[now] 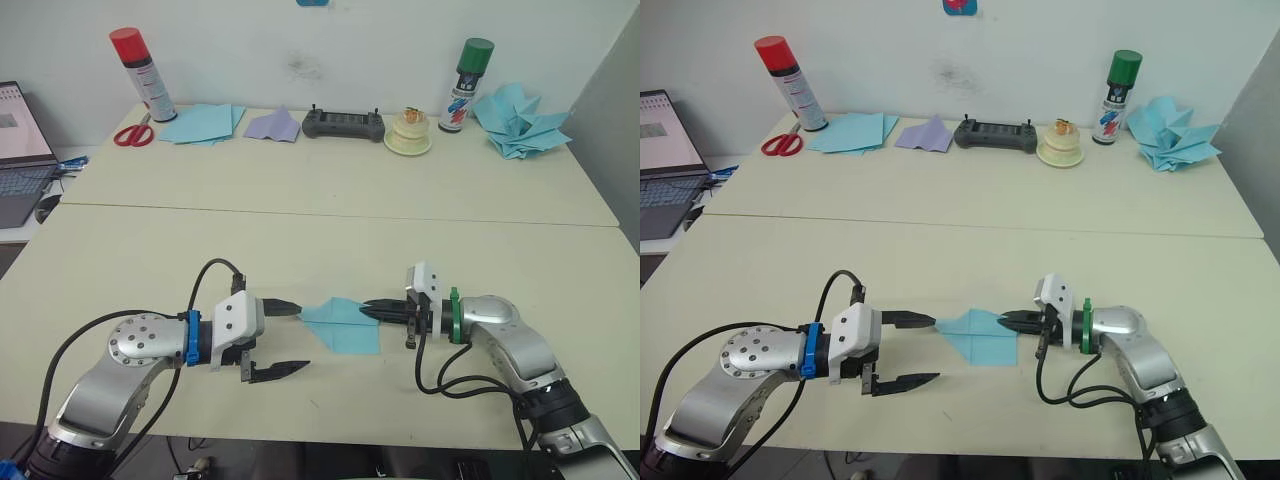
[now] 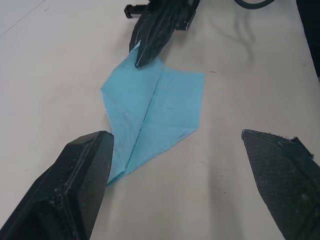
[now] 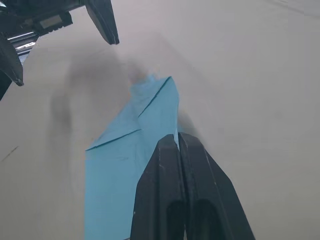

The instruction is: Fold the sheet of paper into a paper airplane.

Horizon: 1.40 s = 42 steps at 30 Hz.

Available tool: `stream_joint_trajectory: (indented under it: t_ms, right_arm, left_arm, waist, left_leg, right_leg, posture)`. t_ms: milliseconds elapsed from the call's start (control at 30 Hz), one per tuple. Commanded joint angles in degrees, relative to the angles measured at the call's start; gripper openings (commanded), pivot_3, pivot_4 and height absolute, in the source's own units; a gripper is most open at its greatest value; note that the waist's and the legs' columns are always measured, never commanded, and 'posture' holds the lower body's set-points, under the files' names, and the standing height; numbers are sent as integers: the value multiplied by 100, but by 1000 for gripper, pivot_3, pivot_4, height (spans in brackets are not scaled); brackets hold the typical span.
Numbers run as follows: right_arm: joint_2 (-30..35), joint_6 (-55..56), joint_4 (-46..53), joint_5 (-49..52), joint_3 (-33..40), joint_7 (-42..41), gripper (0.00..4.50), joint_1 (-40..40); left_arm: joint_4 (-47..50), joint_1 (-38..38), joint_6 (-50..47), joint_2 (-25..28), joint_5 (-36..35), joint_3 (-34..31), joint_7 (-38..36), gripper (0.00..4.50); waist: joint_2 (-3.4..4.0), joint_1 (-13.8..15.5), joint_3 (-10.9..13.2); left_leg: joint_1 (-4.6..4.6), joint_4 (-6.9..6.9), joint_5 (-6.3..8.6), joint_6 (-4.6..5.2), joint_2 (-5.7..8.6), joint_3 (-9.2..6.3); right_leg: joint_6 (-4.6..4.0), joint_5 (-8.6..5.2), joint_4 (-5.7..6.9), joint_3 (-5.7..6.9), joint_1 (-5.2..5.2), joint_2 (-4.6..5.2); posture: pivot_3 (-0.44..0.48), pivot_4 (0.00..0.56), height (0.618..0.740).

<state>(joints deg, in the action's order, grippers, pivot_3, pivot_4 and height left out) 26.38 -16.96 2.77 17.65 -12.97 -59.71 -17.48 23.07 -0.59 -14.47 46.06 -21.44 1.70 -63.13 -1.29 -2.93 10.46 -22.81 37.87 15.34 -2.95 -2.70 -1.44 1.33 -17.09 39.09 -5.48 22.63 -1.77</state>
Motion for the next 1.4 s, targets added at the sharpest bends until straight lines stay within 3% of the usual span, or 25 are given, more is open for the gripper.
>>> stream_joint_trajectory:
  t_ms: [33,367,433,533,667,867,933,1033,1200,1300,1400]
  right_arm:
    - [13,86,232,34,110,54,45,-31]
    - [37,117,456,91,186,143,45,18]
    - [-38,928,509,-265,292,405,45,-48]
    - [91,3026,249,-1518,124,940,45,-210]
    - [158,5139,-352,-3136,-48,2172,45,-307]
    - [119,6100,-1093,-4523,-401,3266,45,-440]
    - [240,6127,-1116,-4435,-601,3064,45,-274]
    - [514,6086,-732,-3932,-724,2692,937,91]
    - [949,6070,-106,-3213,-659,2397,2788,573]
    - [1223,5854,-129,-1912,-703,1763,3878,555]
    - [1355,5023,122,-567,-769,949,3878,433]
  left_arm:
    - [64,-13,80,29,-95,-191,10,4500]
    - [86,-47,3,9,-237,-287,16,4500]
    - [83,-153,-123,22,-343,-406,77,4500]
    - [-48,-422,-282,37,-507,-691,207,4500]
    - [-190,-545,-402,253,-642,-1077,136,4500]
    - [47,-389,-519,208,-651,-963,190,4500]
    - [144,-365,-542,114,-616,-851,270,4500]
    - [150,-308,-496,75,-574,-818,289,4500]
    - [3,-325,-394,66,-539,-811,257,4500]
    - [-79,-377,-336,-2,-487,-730,275,4500]
    - [-190,-425,-260,-58,-429,-677,267,4500]
  waist:
    - [0,0,0]
    - [0,1,0]
    - [0,2,0]
    - [0,0,0]
    - [-2,-7,-2]
    - [-2,-7,-2]
    - [-2,7,-2]
    - [-6,52,-4]
    - [-6,102,-4]
    - [-6,95,-3]
    - [-9,98,-1]
  left_leg:
    - [0,0,0,0,0,0]
    - [0,1,0,0,0,0]
    - [0,2,0,0,0,0]
    - [0,4,0,0,0,-1]
    - [2,5,0,-1,1,4]
    - [1,5,-1,-2,1,7]
    - [2,6,-1,-2,2,7]
    - [6,10,-1,-2,5,5]
    - [13,18,-1,-1,6,6]
    - [27,20,-1,-1,7,10]
    - [68,20,-1,0,6,8]
  right_leg:
    - [0,0,0,0,0,0]
    - [0,0,2,0,0,0]
    - [0,0,2,0,0,0]
    - [2,1,4,3,0,0]
    - [6,3,4,-1,0,-1]
    - [2,5,10,-5,3,2]
    - [1,5,15,-5,3,3]
    - [1,4,26,-4,0,7]
    - [0,3,48,-6,0,6]
    - [0,3,61,-12,-4,4]
    - [-4,-1,67,-10,-40,3]
  posture:
    - [0,150,740]
    - [0,150,740]
    - [0,150,740]
    - [0,150,740]
    - [0,150,740]
    - [0,150,740]
    - [0,150,740]
    - [0,150,740]
    - [0,150,740]
    - [0,150,740]
    - [0,150,740]
